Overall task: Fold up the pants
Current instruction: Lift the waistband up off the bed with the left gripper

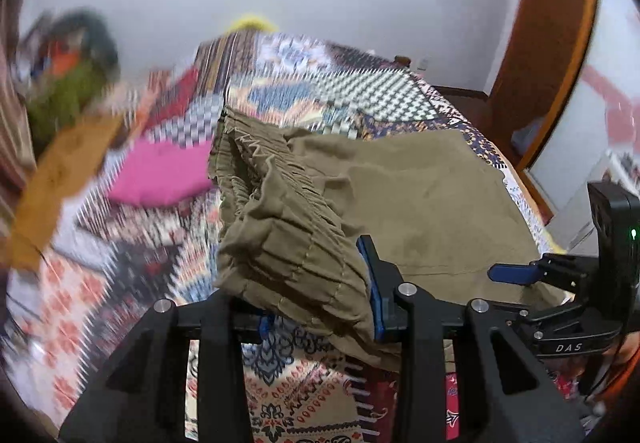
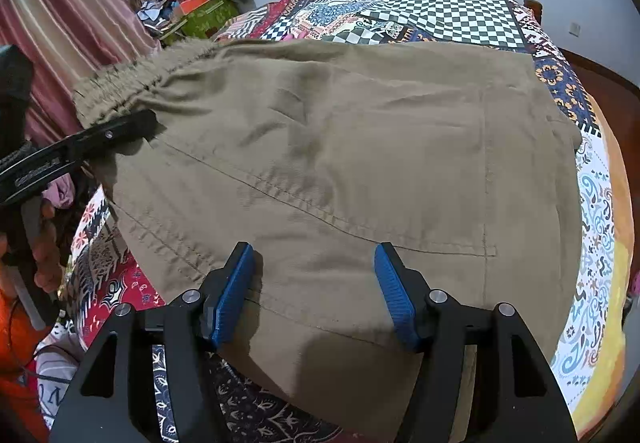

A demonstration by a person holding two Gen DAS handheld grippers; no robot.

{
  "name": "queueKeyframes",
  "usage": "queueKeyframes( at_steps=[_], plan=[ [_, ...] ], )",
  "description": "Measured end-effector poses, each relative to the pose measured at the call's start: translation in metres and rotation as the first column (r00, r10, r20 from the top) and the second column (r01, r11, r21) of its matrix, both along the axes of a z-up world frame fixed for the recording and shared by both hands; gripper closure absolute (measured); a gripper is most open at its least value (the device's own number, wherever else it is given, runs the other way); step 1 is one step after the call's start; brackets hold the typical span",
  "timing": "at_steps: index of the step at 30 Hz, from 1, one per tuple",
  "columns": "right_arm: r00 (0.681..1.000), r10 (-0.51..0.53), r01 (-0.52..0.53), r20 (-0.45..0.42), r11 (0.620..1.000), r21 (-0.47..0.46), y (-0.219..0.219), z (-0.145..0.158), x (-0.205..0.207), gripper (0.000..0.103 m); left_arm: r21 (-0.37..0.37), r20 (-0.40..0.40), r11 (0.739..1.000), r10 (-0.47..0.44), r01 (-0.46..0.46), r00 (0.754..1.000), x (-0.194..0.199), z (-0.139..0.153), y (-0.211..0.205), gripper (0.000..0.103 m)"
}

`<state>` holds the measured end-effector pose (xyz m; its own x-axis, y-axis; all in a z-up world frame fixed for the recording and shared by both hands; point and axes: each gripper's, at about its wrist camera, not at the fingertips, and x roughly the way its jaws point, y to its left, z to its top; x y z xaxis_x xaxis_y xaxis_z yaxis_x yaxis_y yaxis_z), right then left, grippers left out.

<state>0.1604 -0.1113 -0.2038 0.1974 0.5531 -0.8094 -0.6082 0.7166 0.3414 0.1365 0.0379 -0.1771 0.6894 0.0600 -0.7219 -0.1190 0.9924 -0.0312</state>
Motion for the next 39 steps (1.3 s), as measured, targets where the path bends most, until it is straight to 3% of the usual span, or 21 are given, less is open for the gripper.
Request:
queueKeyframes(
  at_steps=[3, 7, 11, 15, 28, 39],
  plan=[
    [1.0, -0.017, 0.017, 0.006, 1.0, 0.002, -0.005, 0.003, 0.0, 0.044, 0.078, 0.044, 0.996, -0.04, 0.036, 0.998, 0.003, 0.014, -0.017, 0.067],
    [0.998, -0.064, 0.064, 0.015, 0.997, 0.033, -0.022, 0.013, 0.001, 0.044, 0.126, 0.073, 0.989, -0.093, 0.083, 0.993, 0.01, 0.026, -0.034, 0.067],
    [0.992, -0.117, 0.115, 0.043, 0.992, 0.05, -0.043, 0.024, -0.001, 0.044, 0.121, 0.08, 0.986, -0.127, 0.117, 0.989, 0.019, 0.033, -0.044, 0.067],
    [0.982, -0.166, 0.168, 0.09, 0.986, -0.009, -0.064, 0.027, -0.003, 0.044, 0.113, 0.09, 0.982, -0.159, 0.148, 0.983, 0.025, 0.041, -0.054, 0.068],
    [0.982, -0.191, 0.19, -0.01, 0.979, -0.071, -0.084, -0.014, -0.009, 0.044, 0.124, 0.109, 0.956, -0.28, 0.267, 0.954, 0.036, 0.05, -0.101, 0.072],
    [0.964, -0.266, 0.266, 0.005, 0.964, -0.023, -0.112, 0.001, -0.01, 0.044, 0.052, 0.035, 0.914, -0.404, 0.402, 0.914, 0.054, 0.032, -0.146, 0.075]
  ],
)
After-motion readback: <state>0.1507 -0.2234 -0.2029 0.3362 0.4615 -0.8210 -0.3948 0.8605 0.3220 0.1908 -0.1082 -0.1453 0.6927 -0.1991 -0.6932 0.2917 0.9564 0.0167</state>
